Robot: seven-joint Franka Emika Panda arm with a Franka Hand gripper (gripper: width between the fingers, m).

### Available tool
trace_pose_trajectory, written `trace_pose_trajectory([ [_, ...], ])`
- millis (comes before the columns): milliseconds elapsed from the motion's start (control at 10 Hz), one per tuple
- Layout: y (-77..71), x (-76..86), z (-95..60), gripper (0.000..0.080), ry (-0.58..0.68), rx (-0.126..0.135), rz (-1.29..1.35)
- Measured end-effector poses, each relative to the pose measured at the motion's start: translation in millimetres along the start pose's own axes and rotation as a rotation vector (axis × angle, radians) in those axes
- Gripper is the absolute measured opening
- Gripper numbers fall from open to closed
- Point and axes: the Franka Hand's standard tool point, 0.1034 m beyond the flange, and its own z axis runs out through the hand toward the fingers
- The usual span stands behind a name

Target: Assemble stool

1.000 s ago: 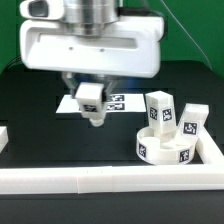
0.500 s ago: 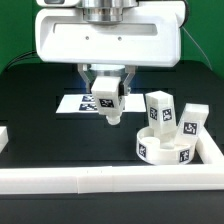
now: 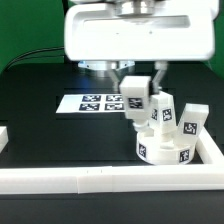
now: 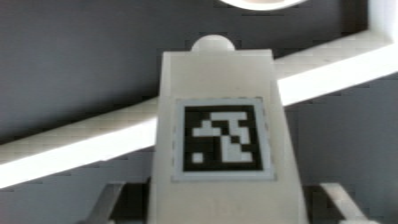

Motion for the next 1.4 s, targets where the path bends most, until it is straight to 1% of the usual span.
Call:
trace_pose_trajectory([
  [100, 1.5, 1.0, 0.2, 0.0337, 0.001, -0.001, 0.002],
  [300, -0.3, -0.5, 1.1, 0.0337, 0.002, 0.0, 0.004],
  [500, -14.0, -22.0, 8.0, 0.0337, -0.011, 0.0, -0.013],
  [600, -17.8, -25.4, 8.8, 0.0337, -0.016, -0.002, -0.039],
  [800, -15.5, -23.8, 8.9, 0.0337, -0.014, -0.002, -0.045],
  [900, -16.2, -23.2, 8.9, 0.0337, -0.006, 0.0, -0.046],
  [1000, -18.9, -26.7, 10.3, 0.0337, 0.002, -0.005, -0.078],
  [1100, -25.7, -33.4, 11.4, 0.0337, 0.0, -0.015, -0.133],
  [1200, -32.9, -35.6, 11.1, 0.0337, 0.04, -0.006, -0.156],
  [1300, -31.7, -41.9, 14.8, 0.0337, 0.07, -0.003, -0.181],
  [1400, -26.3, -42.3, 16.0, 0.0337, 0.063, -0.009, -0.203],
])
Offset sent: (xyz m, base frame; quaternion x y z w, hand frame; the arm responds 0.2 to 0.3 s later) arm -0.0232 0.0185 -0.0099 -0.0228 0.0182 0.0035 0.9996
